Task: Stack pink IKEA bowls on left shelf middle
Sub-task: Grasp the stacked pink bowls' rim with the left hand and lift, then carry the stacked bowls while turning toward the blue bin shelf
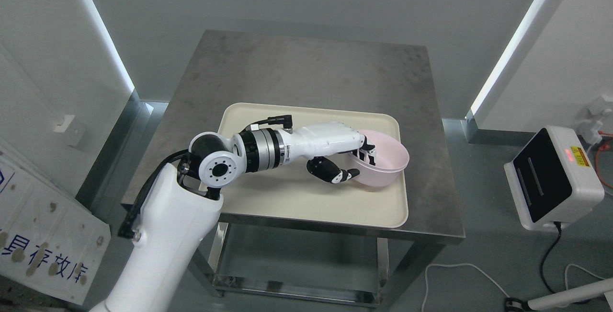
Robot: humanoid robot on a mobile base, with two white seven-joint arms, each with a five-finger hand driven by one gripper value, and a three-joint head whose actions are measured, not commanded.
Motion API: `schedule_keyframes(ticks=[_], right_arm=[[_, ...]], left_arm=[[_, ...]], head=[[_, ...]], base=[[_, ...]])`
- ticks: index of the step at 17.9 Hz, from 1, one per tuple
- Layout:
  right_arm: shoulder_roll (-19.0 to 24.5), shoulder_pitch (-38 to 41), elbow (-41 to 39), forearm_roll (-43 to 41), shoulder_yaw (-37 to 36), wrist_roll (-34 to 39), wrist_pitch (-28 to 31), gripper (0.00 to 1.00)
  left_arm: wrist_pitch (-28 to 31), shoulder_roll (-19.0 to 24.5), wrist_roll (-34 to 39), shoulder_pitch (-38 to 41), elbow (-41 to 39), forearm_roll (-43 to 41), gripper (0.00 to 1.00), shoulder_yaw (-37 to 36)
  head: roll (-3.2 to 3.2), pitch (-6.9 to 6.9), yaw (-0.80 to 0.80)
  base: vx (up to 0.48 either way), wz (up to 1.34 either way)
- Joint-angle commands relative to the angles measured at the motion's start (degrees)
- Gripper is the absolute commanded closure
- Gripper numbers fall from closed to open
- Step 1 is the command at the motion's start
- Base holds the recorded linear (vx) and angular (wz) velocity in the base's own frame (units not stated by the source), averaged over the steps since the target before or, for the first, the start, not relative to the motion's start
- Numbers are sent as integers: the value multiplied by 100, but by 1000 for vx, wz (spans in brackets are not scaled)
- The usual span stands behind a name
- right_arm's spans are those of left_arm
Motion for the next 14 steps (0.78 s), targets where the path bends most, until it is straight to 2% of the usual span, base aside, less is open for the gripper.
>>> schedule_keyframes(ticks=[1, 4, 7, 14], right_arm=[[-100, 18, -193, 0, -62, 3, -4, 0], [-100, 9, -193, 0, -62, 3, -4, 0], [-100, 9, -193, 0, -62, 3, -4, 0], [-100, 9, -193, 0, -62, 3, -4, 0]], left_arm=[[-414, -18, -2, -19, 74, 722, 100, 1115], [-688, -18, -2, 25, 13, 1092, 99, 1258], [-952, -18, -2, 200, -84, 1110, 99, 1196], [-1005, -18, -2, 254, -180, 1110, 99, 1126]], head=[[0, 0, 0], [0, 0, 0], [0, 0, 0], [0, 0, 0]], base=[[0, 0], [0, 0], [0, 0], [-9, 3]])
